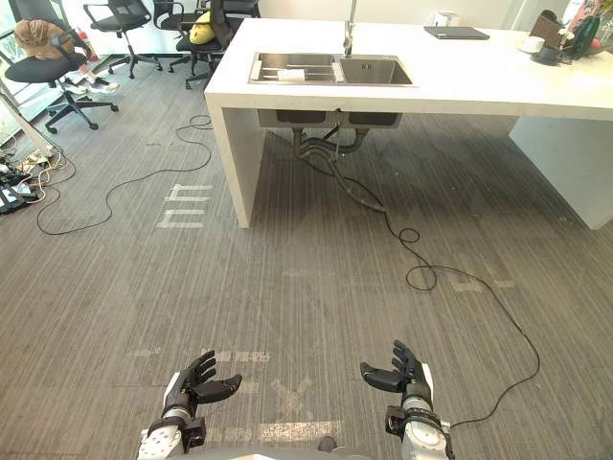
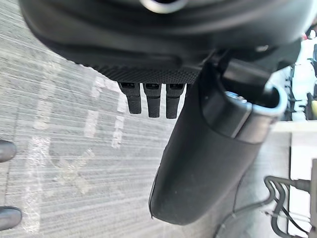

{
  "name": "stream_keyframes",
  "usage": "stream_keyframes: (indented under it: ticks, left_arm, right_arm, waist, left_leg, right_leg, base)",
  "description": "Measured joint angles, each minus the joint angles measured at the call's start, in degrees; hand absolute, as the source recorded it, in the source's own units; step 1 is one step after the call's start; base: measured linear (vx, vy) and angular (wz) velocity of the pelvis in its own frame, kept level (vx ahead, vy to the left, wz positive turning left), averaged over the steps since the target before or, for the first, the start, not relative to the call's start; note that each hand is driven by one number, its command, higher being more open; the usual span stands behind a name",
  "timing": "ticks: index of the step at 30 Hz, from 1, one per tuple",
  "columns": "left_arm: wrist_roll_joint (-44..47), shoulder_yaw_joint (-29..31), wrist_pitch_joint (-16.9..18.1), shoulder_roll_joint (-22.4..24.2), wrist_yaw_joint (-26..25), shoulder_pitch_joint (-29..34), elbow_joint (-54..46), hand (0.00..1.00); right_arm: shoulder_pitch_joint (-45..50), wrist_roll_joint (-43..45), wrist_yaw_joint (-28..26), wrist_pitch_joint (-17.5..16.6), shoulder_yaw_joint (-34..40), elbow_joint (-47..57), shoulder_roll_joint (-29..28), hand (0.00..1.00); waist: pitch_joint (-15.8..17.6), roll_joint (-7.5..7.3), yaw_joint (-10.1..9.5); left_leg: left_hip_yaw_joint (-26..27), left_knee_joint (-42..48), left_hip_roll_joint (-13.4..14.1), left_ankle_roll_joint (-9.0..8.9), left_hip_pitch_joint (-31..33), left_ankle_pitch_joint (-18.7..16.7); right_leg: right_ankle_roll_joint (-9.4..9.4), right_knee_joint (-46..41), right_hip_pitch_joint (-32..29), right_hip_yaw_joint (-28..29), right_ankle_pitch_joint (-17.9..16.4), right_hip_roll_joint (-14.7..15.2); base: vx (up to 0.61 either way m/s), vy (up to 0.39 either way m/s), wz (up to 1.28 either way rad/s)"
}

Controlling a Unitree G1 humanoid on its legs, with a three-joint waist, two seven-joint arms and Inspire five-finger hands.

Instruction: Walk over to the sink, pick up the cup, carry it to the dishwasher, place the cup inside the dishwasher, then close the dishwasher door

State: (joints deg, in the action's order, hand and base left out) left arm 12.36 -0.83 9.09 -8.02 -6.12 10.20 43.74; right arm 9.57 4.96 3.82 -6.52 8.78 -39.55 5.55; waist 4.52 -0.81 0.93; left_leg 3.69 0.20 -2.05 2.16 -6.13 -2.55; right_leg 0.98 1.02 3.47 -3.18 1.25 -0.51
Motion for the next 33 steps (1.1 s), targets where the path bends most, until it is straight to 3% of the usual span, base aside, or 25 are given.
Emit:
stream_keyframes:
  ticks: [23, 33]
  left_arm:
    - [0.02, 0.70, -0.12, 0.66, -0.02, -0.02, 3.97, 0.90]
    - [0.13, 0.42, -0.14, 1.40, -0.09, 0.07, 1.47, 0.90]
  right_arm:
    - [-0.33, 0.65, -0.16, 0.02, 0.54, -5.16, 0.01, 0.90]
    - [-1.77, 0.69, 0.28, 0.04, 0.55, -5.10, 0.01, 0.90]
  waist:
    - [-0.38, -0.14, 0.04]
    - [0.10, 0.30, -0.07]
  left_leg:
    - [0.03, -0.21, -0.06, 0.04, 0.16, 0.03]
    - [1.55, 0.60, 0.07, -0.25, 2.97, -0.80]
  right_leg:
    - [-0.04, 0.39, -0.16, 0.02, 0.05, 0.00]
    - [-0.27, 0.11, -3.22, 1.49, 0.00, -0.16]
  base:
    - [0.00, 0.000, 0.00]
    - [0.00, 0.005, -0.07]
